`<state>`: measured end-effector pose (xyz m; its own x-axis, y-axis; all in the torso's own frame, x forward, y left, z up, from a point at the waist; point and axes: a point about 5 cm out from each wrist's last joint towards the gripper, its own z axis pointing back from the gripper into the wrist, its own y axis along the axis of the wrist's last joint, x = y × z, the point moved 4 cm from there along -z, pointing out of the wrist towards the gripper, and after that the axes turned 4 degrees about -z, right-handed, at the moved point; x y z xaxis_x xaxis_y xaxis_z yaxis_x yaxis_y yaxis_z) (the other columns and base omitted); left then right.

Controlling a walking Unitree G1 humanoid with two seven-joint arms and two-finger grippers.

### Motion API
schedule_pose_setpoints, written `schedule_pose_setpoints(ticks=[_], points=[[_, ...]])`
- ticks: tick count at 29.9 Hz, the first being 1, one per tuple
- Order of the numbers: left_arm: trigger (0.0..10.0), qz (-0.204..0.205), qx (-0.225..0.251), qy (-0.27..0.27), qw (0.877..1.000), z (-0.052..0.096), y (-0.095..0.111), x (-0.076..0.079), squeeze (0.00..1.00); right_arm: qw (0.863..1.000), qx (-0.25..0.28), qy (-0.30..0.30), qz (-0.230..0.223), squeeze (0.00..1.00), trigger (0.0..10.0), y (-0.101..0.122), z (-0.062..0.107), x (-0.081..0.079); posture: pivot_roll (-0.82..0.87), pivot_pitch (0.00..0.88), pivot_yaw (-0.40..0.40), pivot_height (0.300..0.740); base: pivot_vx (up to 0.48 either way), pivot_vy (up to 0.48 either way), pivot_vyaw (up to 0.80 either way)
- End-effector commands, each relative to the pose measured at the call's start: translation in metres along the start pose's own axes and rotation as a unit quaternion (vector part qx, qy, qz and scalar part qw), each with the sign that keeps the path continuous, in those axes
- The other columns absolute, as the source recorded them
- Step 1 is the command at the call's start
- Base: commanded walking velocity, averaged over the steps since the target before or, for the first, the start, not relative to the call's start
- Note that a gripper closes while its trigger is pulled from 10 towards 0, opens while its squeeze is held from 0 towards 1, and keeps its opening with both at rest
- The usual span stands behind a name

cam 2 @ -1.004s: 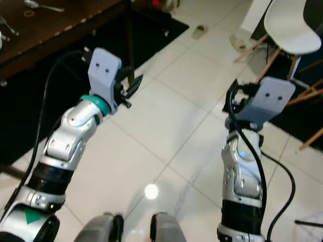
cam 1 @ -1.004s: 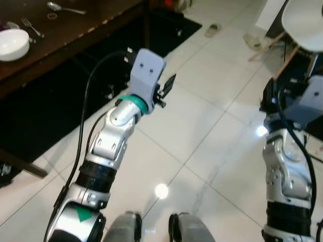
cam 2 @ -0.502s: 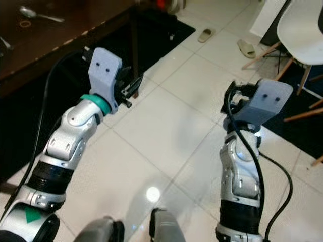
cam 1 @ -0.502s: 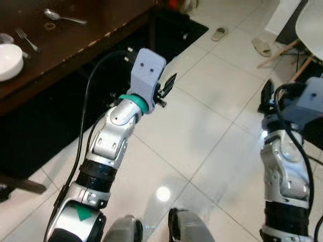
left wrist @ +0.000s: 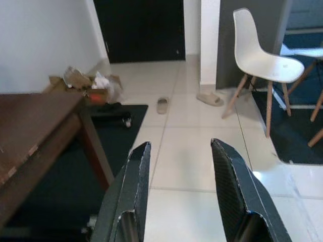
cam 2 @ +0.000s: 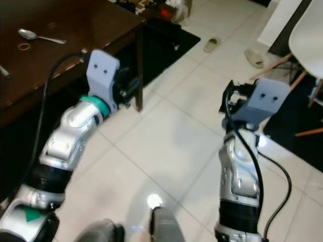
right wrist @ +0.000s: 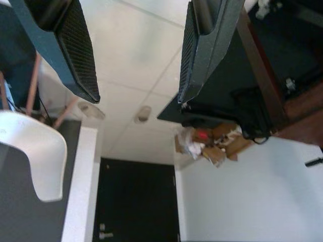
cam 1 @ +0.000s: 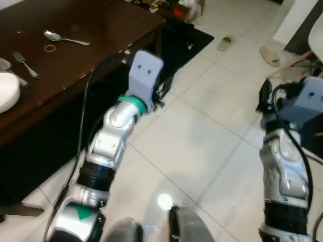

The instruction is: Setting the table

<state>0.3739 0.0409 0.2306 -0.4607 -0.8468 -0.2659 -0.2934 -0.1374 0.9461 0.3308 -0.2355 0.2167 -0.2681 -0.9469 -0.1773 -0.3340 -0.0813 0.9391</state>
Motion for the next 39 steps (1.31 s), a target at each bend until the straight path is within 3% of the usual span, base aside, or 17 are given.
schedule_pose_setpoints(ticks=[1, 39], points=[[10.0, -0.004, -0.011, 0.006, 1.000, 0.0027, -0.0064, -0.0042, 0.00, 1.000, -0.003, 0.001, -0.003, 0.00, 10.0, -0.0019, 0.0018, -0.0021, -0.03, 0.082, 0.041, 0.740, 0.480, 0.000, 0.00], [10.0, -0.002, -0.013, 0.010, 1.000, 0.0013, -0.0059, -0.0049, 0.00, 1.000, -0.005, -0.001, -0.006, 0.00, 10.0, -0.0036, 0.0030, -0.0031, -0.03, 0.094, 0.044, 0.740, 0.446, 0.000, 0.00]])
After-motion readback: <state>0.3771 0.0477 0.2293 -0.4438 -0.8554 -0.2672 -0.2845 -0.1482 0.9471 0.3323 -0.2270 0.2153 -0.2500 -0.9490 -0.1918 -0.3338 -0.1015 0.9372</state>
